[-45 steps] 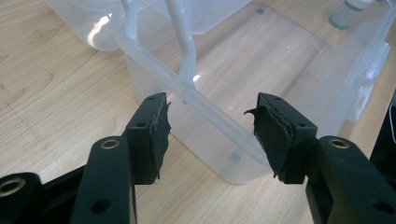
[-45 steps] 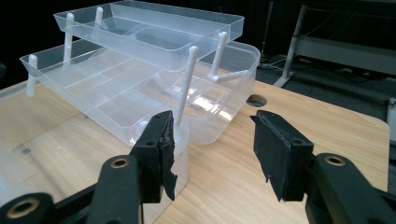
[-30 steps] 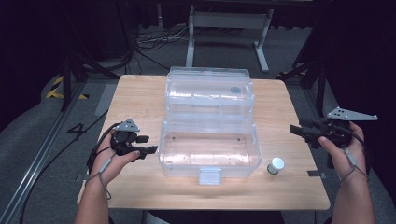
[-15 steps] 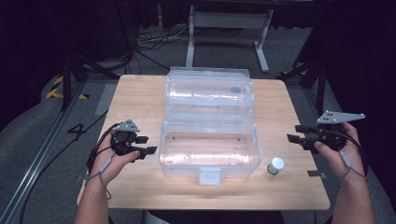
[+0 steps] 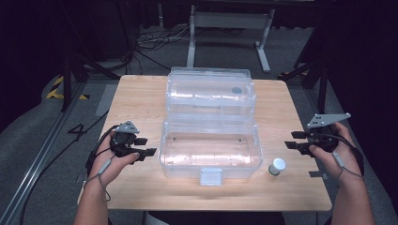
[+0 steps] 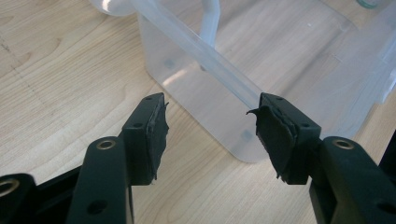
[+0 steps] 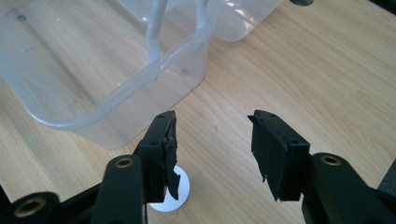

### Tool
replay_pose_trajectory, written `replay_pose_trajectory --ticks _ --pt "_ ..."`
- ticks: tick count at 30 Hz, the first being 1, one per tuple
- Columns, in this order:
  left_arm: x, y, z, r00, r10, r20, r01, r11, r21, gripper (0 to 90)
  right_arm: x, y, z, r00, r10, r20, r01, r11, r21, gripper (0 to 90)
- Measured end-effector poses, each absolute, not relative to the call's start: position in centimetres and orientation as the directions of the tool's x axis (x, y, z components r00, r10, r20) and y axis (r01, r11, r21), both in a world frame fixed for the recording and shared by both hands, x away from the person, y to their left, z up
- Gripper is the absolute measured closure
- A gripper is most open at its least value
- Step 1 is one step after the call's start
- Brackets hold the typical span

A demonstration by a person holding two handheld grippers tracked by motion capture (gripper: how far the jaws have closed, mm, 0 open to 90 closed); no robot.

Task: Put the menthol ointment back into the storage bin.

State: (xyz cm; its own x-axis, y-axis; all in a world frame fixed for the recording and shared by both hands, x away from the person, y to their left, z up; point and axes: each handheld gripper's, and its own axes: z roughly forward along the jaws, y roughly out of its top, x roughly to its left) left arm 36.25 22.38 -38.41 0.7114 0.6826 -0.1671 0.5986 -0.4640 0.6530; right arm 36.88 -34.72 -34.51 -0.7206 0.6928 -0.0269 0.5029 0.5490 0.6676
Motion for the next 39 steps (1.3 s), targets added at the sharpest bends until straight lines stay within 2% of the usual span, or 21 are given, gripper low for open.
replay_pose_trajectory --ticks 18,39 --pt "36.0 23.0 -38.6 0.692 0.703 -0.165 0.618 -0.458 0.639 43.1 37.6 -32.7 -35.8 -0.788 0.614 -0.047 0.493 0.676 0.548 50.3" --pt "36.1 22.9 -38.8 0.695 0.700 -0.165 0.620 -0.466 0.631 42.9 37.5 -31.4 -37.8 -0.840 0.542 -0.014 0.494 0.775 0.394 47.7"
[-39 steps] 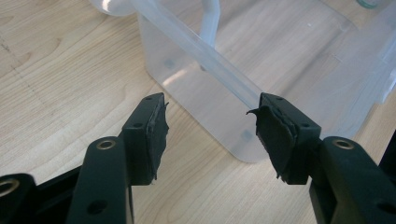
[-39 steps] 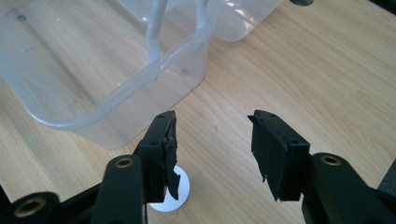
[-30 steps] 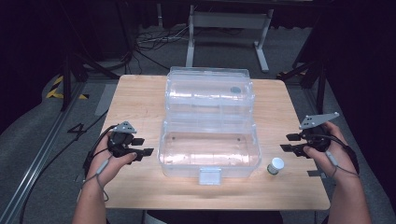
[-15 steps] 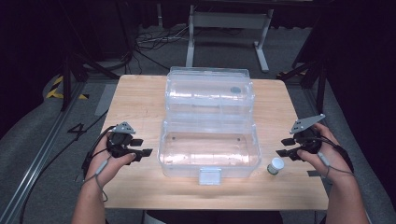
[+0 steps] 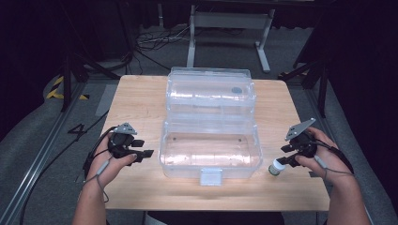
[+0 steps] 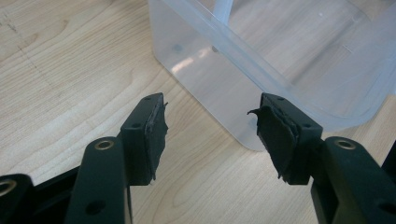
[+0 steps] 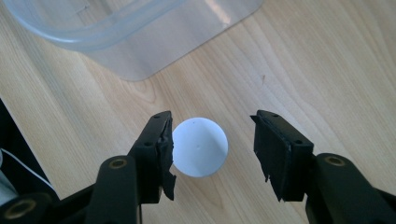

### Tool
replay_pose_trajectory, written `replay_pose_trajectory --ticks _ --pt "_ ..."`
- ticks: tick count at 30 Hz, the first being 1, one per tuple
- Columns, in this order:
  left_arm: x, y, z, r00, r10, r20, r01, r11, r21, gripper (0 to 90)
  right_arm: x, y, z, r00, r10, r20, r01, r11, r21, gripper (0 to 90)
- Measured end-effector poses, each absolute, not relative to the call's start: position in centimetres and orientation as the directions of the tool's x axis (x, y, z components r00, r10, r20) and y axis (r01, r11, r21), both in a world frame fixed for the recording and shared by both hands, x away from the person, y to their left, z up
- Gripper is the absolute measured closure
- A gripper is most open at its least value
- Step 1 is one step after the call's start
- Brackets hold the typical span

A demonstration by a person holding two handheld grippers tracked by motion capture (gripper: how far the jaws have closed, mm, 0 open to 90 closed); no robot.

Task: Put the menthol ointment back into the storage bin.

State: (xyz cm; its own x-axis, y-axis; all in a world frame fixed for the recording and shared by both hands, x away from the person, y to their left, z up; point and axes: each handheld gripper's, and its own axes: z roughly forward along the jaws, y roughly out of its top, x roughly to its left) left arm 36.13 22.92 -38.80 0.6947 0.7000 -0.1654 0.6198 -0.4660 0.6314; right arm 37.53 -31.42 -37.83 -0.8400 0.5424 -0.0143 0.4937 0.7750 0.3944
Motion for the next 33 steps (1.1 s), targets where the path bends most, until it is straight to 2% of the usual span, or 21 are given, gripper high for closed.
replay_pose_trajectory --ticks 18,33 --pt "36.2 23.1 -38.9 0.691 0.702 -0.174 0.628 -0.462 0.626 42.8 37.9 -30.6 -40.0 -0.863 0.505 0.004 0.484 0.826 0.288 45.9" --pt "36.3 23.1 -39.1 0.685 0.706 -0.180 0.637 -0.460 0.619 42.7 38.3 -30.1 -41.4 -0.868 0.496 0.019 0.485 0.840 0.244 45.7"
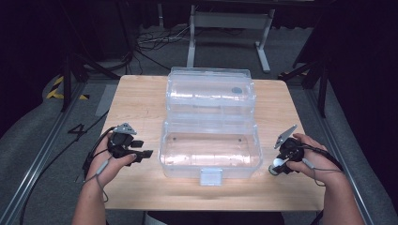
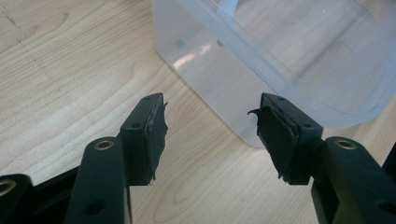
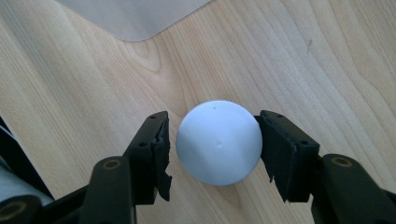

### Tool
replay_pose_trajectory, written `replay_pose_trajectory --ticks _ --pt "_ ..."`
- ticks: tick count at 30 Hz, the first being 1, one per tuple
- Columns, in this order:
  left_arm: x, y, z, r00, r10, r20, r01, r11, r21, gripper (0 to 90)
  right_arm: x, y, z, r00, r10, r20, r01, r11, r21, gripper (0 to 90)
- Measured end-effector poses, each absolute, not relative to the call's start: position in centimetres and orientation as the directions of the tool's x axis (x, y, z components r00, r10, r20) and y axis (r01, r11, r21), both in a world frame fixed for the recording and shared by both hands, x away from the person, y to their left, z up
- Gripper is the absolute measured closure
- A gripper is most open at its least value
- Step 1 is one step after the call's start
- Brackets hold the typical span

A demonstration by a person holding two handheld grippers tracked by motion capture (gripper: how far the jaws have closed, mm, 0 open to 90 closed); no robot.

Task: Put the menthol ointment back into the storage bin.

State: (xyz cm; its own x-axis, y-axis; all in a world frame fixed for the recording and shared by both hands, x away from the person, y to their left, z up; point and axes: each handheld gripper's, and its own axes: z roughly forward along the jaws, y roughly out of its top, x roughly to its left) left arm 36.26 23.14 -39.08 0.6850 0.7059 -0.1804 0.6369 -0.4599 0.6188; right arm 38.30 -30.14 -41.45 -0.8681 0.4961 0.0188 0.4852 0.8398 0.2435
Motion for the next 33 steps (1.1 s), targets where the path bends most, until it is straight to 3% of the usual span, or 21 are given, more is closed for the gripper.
replay_pose_trajectory --ticks 20,33 --pt "36.3 23.2 -39.2 0.685 0.705 -0.183 0.639 -0.460 0.617 42.4 38.4 -30.1 -41.8 -0.878 0.479 0.012 0.469 0.855 0.223 50.4" --pt "36.2 23.2 -39.3 0.682 0.709 -0.181 0.644 -0.463 0.609 42.3 38.5 -28.8 -39.3 -0.903 0.429 0.006 0.417 0.875 0.247 50.4"
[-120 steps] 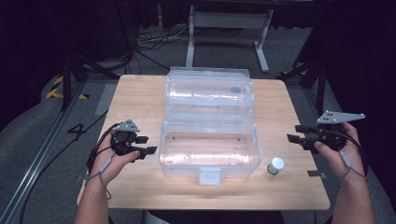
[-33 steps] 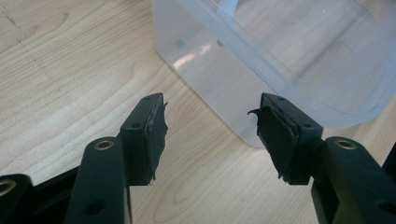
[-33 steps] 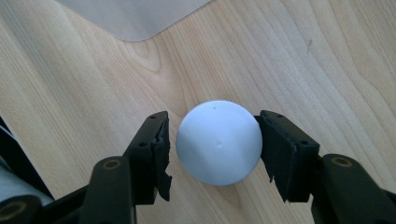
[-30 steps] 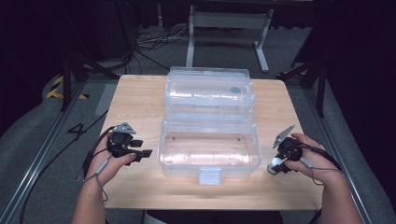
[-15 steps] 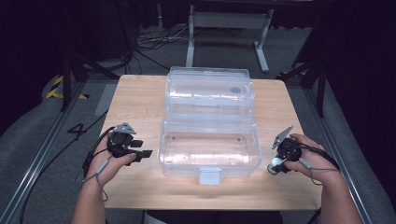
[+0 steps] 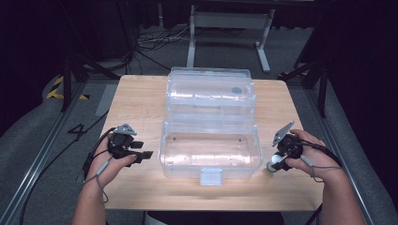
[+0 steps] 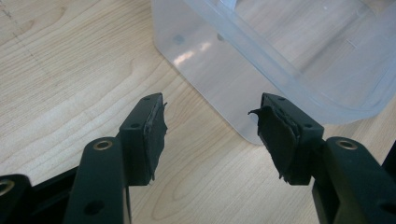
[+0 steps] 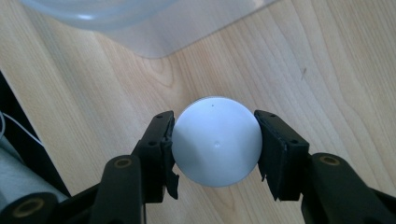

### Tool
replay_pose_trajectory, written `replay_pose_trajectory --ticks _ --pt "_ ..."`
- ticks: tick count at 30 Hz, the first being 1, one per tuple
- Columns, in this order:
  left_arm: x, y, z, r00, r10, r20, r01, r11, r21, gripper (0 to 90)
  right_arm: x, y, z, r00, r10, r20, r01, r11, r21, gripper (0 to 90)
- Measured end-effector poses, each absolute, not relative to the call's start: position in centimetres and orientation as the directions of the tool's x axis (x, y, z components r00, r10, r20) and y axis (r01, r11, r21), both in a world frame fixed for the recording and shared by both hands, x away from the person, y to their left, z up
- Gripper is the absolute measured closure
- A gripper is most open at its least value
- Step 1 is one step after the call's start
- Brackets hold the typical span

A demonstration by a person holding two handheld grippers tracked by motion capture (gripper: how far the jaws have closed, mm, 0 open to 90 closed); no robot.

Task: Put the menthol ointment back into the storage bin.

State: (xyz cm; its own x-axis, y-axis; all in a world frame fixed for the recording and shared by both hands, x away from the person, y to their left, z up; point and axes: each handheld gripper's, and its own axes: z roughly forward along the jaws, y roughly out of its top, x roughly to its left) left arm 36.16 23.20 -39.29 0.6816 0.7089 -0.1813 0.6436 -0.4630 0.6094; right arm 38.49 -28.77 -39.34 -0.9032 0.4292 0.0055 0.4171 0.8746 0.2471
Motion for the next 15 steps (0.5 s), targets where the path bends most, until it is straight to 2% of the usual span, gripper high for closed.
replay_pose_trajectory --ticks 15 --pt "36.2 23.6 -39.4 0.674 0.717 -0.177 0.647 -0.458 0.609 42.2 38.9 -27.4 -36.4 -0.928 0.373 -0.014 0.359 0.901 0.243 50.5"
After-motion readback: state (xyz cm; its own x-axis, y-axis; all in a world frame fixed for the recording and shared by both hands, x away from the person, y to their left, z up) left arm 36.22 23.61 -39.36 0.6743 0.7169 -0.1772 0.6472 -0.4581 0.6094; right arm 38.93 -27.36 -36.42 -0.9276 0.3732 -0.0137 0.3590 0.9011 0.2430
